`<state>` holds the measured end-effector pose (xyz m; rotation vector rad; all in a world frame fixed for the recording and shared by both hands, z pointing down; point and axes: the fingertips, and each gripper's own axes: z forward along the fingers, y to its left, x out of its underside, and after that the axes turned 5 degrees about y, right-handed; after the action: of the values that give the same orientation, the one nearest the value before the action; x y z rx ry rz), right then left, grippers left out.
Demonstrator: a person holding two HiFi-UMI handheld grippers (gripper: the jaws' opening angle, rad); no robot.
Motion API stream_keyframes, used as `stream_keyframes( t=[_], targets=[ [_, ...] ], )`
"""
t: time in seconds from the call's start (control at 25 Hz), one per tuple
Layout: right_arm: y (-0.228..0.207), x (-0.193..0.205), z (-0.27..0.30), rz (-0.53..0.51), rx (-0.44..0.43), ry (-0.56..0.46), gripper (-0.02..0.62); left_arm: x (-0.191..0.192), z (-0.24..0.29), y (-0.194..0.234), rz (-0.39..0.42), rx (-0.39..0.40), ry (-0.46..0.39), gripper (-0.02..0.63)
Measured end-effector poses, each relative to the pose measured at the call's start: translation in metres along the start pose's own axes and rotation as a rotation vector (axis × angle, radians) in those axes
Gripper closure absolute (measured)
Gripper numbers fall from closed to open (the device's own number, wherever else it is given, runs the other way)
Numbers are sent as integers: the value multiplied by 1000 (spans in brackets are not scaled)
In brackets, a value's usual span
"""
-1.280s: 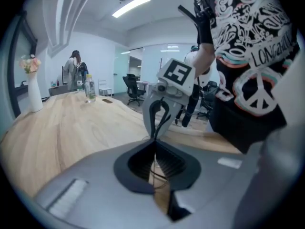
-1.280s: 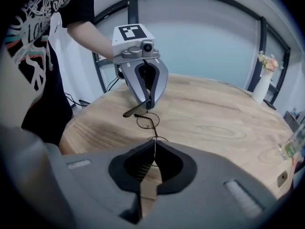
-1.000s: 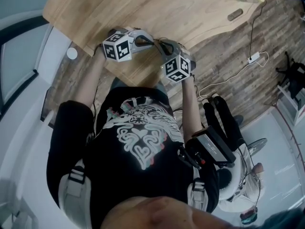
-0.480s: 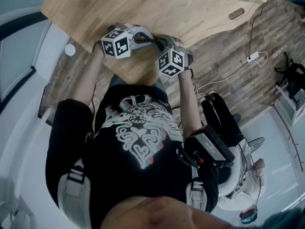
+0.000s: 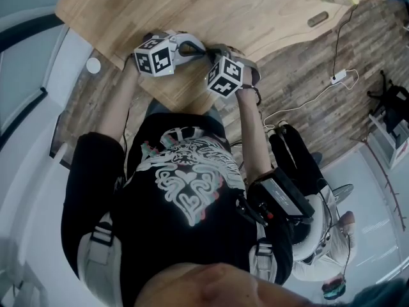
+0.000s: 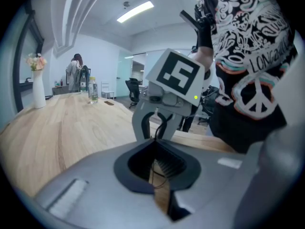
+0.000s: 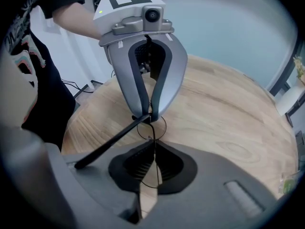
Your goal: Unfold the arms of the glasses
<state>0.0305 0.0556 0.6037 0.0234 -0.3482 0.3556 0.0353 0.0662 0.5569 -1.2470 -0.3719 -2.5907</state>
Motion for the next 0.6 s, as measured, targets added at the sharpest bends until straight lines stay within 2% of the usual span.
stream_keyframes(
  t=[0.24, 0.6],
  targets=[
    [1, -4, -1, 22, -9, 2, 591, 2, -9, -1, -35, -25, -23, 614],
    [1, -4, -1, 33, 26, -34, 591, 8, -34, 5, -98, -110, -81, 615]
  ],
)
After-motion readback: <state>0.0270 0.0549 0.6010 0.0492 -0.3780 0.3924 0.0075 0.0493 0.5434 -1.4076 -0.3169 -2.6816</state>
